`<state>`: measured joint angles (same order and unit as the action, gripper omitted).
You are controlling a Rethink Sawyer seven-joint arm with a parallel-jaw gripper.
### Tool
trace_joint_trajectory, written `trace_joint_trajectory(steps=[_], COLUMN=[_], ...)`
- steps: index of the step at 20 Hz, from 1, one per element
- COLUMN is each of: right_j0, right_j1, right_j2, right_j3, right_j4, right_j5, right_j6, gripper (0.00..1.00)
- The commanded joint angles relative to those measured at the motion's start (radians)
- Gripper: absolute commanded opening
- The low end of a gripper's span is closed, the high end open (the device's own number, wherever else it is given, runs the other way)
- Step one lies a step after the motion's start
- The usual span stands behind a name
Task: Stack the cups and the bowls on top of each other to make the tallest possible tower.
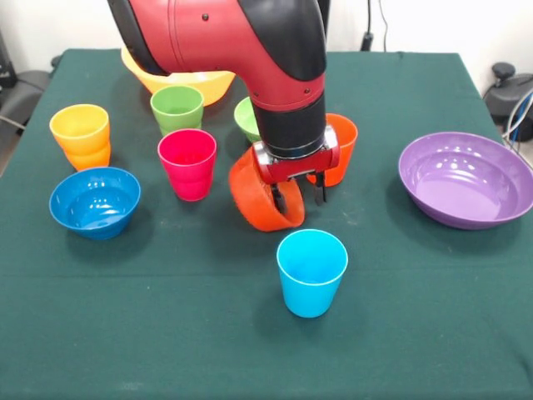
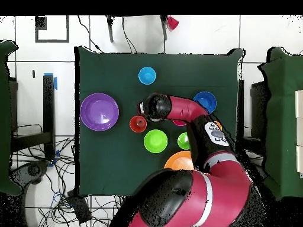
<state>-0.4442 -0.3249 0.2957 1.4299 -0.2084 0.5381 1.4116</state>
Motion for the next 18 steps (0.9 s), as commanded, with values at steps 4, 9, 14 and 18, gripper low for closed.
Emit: trace_joint_trajectory(steps=[4, 9, 14, 18], right_j0=[0.003, 0.021, 0.009, 0.008], right_j1=[0.046, -0.055, -0.092, -0.089], right_j2=[0.056, 0.042, 0.059, 0.06], right_j3=[-0.053, -0.032, -0.017, -0.023], right_j4=[-0.047, -0.024, -0.022, -0.031], right_j5=[0.058, 0.158, 0.196, 0.197], right_j6=[-0.04, -0.024, -0.045, -0.045], gripper=[1.0, 1.0, 1.0, 1.0])
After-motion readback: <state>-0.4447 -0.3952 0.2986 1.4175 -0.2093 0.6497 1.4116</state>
